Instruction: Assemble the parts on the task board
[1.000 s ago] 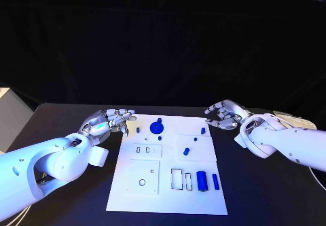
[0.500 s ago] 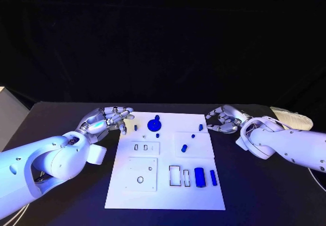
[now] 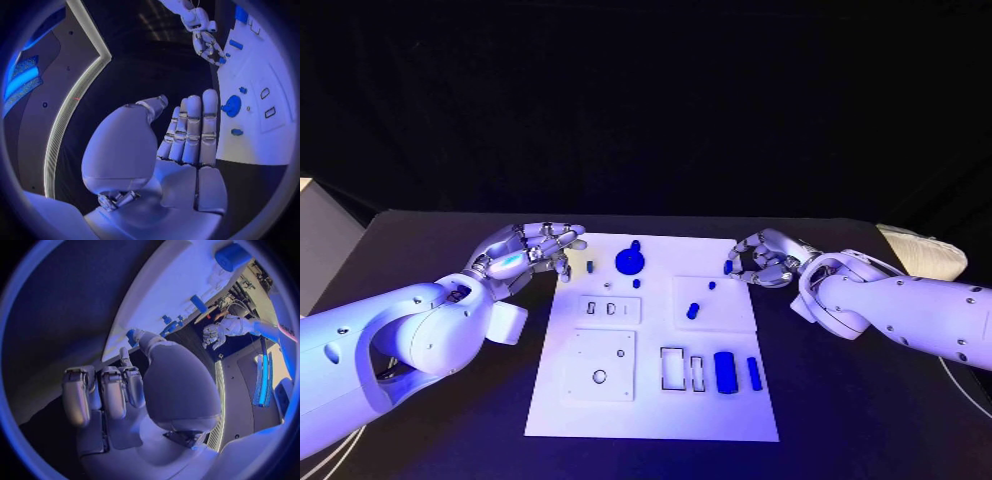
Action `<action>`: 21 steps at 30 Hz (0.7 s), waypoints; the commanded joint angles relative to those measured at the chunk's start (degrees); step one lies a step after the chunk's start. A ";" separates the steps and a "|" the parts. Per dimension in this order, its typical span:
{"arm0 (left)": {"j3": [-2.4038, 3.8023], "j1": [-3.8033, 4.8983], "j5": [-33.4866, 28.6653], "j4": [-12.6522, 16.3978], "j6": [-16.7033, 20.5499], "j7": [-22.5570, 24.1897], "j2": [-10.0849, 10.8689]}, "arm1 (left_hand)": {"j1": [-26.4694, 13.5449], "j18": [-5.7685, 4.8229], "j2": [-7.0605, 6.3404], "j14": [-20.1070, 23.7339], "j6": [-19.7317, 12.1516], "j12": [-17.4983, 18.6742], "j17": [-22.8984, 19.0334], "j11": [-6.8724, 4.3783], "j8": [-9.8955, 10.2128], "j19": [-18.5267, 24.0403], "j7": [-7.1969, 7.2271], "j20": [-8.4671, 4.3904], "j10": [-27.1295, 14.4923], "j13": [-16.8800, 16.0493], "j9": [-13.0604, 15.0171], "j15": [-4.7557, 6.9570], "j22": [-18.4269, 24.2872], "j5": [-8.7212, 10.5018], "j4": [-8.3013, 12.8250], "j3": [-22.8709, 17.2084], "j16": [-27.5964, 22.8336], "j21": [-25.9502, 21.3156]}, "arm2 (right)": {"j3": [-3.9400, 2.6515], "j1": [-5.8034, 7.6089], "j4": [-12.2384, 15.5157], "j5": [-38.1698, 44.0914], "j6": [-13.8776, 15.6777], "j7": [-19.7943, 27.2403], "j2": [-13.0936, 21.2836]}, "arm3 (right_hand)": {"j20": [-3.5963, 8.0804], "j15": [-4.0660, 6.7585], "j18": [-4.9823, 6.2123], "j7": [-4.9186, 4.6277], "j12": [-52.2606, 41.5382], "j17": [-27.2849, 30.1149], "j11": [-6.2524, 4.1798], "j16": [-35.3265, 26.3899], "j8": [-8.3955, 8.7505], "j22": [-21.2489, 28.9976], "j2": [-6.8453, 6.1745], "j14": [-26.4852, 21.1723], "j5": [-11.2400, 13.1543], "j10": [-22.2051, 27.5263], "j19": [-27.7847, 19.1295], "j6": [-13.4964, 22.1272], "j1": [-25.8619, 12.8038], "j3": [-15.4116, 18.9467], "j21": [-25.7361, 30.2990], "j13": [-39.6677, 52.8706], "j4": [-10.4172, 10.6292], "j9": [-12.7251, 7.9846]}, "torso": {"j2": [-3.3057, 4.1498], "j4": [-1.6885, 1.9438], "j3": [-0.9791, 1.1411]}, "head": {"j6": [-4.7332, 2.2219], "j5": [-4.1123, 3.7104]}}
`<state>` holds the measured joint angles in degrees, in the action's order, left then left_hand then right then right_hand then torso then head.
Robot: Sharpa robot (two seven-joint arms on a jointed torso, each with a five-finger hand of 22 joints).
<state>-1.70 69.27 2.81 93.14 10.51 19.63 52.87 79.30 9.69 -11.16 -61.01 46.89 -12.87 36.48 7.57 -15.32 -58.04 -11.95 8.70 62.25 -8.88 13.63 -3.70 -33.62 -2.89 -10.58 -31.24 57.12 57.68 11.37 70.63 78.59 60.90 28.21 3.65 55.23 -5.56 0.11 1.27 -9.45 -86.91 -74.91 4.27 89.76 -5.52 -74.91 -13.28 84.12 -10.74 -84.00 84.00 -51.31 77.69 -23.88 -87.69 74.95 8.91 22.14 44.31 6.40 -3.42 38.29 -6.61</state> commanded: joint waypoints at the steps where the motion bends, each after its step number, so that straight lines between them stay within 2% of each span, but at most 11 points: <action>1: 0.03 0.02 0.28 0.08 -1.20 0.10 -0.07 | -0.15 0.92 0.39 -0.06 -0.41 -0.27 0.02 0.07 -0.15 0.32 -0.05 -0.11 -0.24 -0.05 0.09 0.40 -0.06 -0.21 0.33 0.07 0.23 0.38 | 0.01 -0.14 -0.04 0.64 -1.59 -0.22 -0.15 | -0.56 -0.39 -0.48 0.06 0.15 -14.55 0.35 -0.05 0.27 -12.46 0.15 5.72 0.00 -2.42 4.50 0.36 0.58 0.08 0.36 11.89 -0.05 -0.08 | -0.07 -0.07 -0.04 | 0.10 0.09; 4: 0.03 0.02 0.28 0.08 -1.07 0.15 -0.07 | -0.11 0.92 0.53 -0.05 -0.43 -0.51 0.03 0.08 -0.26 0.36 -0.05 -0.09 -0.57 -0.18 0.13 0.39 -0.08 -0.22 0.43 -0.02 0.26 0.46 | 0.01 -0.19 -0.10 0.63 -1.64 -0.24 -0.37 | -0.57 -0.39 -0.49 0.06 0.09 -14.57 0.35 -0.05 0.15 -12.50 0.34 5.73 -0.29 -2.48 4.52 0.15 0.68 0.00 0.32 11.94 -0.06 -0.04 | -0.05 -0.16 -0.02 | 0.20 0.22; 21: 0.03 0.02 0.29 0.12 -0.92 0.26 0.00 | -0.01 0.92 0.74 -0.02 -0.55 -0.85 0.03 0.17 -0.46 0.44 -0.10 -0.06 -1.46 -0.37 0.22 0.34 -0.11 -0.22 0.67 -0.26 0.32 0.64 | 0.01 -0.24 -0.11 0.63 -0.47 -0.44 -1.66 | -0.38 -0.10 -0.52 0.44 -0.27 -14.63 0.05 -0.02 -1.53 -12.63 1.34 5.75 -0.92 -2.91 4.60 -2.47 0.90 -0.77 0.22 12.29 -0.08 0.47 | -0.09 -0.09 -0.03 | 0.02 0.43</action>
<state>-1.71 69.27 2.91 93.13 10.48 19.56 52.92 79.30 9.69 -11.16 -61.01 46.88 -13.52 36.48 7.68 -15.55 -58.04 -11.95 8.70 61.11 -9.17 13.76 -3.70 -33.66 -2.89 -10.34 -31.48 57.13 58.12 11.32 70.53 78.44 60.92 28.01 3.24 53.66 -5.55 0.11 1.27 -8.90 -86.91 -74.91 4.26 89.77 -6.86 -74.91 -12.37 84.12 -11.32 -84.00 84.00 -53.56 78.59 -24.37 -87.69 74.93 8.78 22.57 44.21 6.30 -3.45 38.32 -6.23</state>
